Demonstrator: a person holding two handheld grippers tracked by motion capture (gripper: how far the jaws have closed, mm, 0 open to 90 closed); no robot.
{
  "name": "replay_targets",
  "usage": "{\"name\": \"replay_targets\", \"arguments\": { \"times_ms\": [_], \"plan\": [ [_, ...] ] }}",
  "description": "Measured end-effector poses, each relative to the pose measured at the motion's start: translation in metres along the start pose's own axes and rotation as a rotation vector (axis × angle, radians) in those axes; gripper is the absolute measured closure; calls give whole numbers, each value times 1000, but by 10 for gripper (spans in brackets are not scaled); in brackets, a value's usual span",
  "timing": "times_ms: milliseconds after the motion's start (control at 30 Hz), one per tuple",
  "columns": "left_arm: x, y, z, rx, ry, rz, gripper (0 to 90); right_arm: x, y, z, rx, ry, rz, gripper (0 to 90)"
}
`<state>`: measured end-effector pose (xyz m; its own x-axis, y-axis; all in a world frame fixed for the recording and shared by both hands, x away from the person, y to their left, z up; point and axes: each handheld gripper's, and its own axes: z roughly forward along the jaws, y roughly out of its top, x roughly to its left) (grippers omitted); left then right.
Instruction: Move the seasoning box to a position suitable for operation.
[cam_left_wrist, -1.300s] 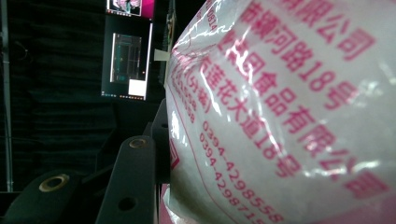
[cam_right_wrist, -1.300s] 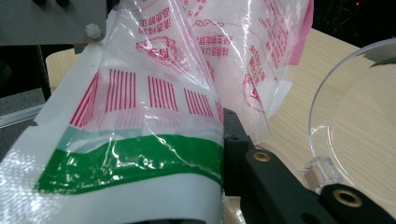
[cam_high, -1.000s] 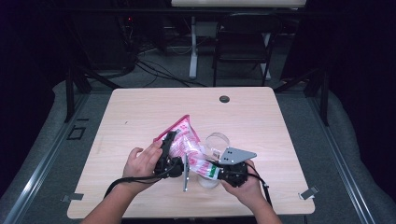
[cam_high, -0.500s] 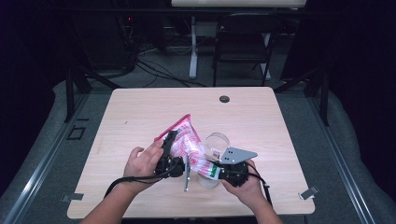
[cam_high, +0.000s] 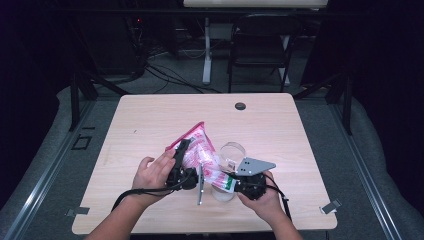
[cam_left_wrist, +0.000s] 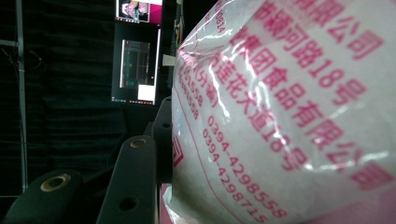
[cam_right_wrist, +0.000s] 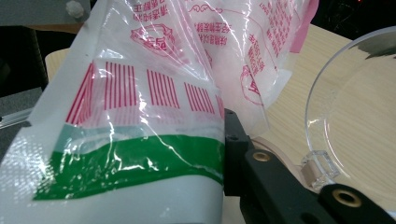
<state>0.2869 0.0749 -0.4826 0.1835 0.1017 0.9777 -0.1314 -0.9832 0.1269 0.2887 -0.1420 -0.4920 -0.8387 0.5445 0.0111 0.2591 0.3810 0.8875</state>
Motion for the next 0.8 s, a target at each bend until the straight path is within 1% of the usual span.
{"name": "replay_targets", "arguments": {
  "times_ms": [533,700,767,800],
  "plan": [
    [1,1,0,-3,5,12,615,-1,-1,0,6,-3,-1,900],
    [1,1,0,-2,3,4,616,-1,-1,0,8,0,0,900],
    [2,2,-1,-5,12,13,616,-1,-1,0,6,0,2,900],
    [2,2,0,-8,8,12,616,-1,-1,0,6,0,1,900]
  ]
}}
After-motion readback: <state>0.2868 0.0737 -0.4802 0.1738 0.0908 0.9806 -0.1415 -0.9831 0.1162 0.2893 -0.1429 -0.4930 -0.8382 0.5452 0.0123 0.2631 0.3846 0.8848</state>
